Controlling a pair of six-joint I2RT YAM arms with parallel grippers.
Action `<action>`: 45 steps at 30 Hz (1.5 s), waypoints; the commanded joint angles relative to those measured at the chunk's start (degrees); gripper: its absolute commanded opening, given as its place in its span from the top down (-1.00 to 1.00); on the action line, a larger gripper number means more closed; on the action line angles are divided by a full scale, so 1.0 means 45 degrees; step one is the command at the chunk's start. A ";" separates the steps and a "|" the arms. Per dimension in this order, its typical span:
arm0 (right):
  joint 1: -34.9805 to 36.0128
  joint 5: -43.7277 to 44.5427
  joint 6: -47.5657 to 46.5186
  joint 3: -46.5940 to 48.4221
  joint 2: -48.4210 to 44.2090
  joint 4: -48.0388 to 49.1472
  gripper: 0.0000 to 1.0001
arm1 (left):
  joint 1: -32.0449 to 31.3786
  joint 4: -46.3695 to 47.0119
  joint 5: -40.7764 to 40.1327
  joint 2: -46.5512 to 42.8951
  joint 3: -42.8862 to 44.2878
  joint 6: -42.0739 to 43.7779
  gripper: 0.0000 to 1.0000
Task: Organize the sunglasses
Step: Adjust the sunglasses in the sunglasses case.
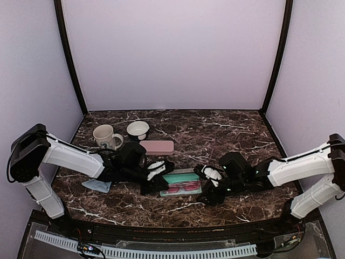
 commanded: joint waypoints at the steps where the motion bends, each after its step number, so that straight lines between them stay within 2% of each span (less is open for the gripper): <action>1: 0.0109 0.0066 0.0107 -0.0206 0.0124 0.0433 -0.25 | 0.0112 -0.0216 0.0420 -0.0390 -0.0177 -0.0138 0.81; 14: 0.0114 0.0108 0.0122 -0.0136 0.0143 0.0426 -0.25 | 0.0363 -0.0301 0.0718 0.0541 0.0317 -0.0384 0.75; 25: 0.0114 0.0056 0.0166 -0.0094 0.0239 0.0472 -0.25 | 0.0409 -0.0415 0.0320 0.0488 0.0459 -0.0573 0.32; 45: 0.0114 -0.0337 0.0807 -0.0256 -0.0018 0.1751 -0.25 | 0.0401 -0.0168 -0.0332 -0.0596 -0.0301 -0.1049 0.00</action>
